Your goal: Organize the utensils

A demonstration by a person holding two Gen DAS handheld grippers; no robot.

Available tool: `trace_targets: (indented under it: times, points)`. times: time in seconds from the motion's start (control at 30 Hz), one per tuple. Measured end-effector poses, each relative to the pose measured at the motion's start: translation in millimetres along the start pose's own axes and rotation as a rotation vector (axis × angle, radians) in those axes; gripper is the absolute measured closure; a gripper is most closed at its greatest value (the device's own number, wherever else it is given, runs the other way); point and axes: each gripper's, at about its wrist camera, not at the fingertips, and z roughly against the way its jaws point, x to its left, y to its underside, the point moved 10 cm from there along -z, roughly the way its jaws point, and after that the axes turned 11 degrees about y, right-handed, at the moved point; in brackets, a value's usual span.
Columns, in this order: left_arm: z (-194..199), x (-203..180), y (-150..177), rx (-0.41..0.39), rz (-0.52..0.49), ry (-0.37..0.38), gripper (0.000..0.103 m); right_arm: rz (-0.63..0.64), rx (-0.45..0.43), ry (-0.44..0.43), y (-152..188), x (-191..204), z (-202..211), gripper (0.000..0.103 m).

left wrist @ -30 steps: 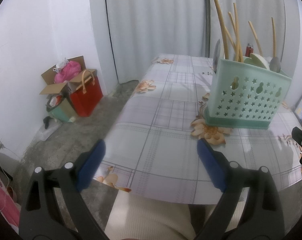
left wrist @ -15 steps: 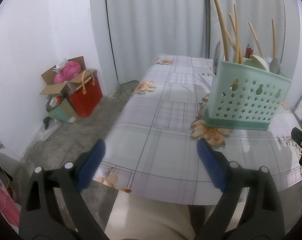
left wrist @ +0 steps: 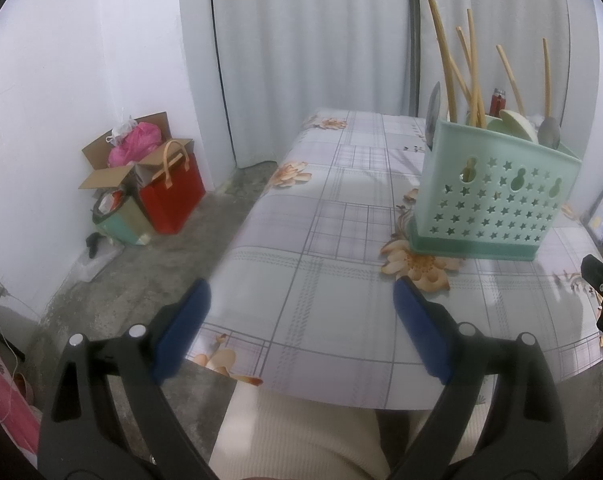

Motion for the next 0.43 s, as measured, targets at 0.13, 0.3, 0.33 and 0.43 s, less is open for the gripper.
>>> trace_targets:
  times: [0.13, 0.3, 0.33, 0.43]
  points:
    - [0.0, 0.3, 0.0, 0.001, 0.001, 0.0, 0.015, 0.0, 0.0, 0.0, 0.1, 0.0, 0.0, 0.017]
    - [-0.1, -1.4, 1.2, 0.004, 0.01, -0.002, 0.015, 0.0, 0.0, 0.0, 0.1, 0.1, 0.0, 0.017]
    - [-0.4, -1.3, 1.6, 0.005, 0.011, -0.003, 0.015, 0.0, 0.001, 0.0, 0.3, 0.0, 0.0, 0.017]
    - [-0.7, -1.9, 2.0, 0.008, 0.011, 0.001, 0.015, -0.001, 0.002, 0.0, 0.1, 1.1, 0.3, 0.017]
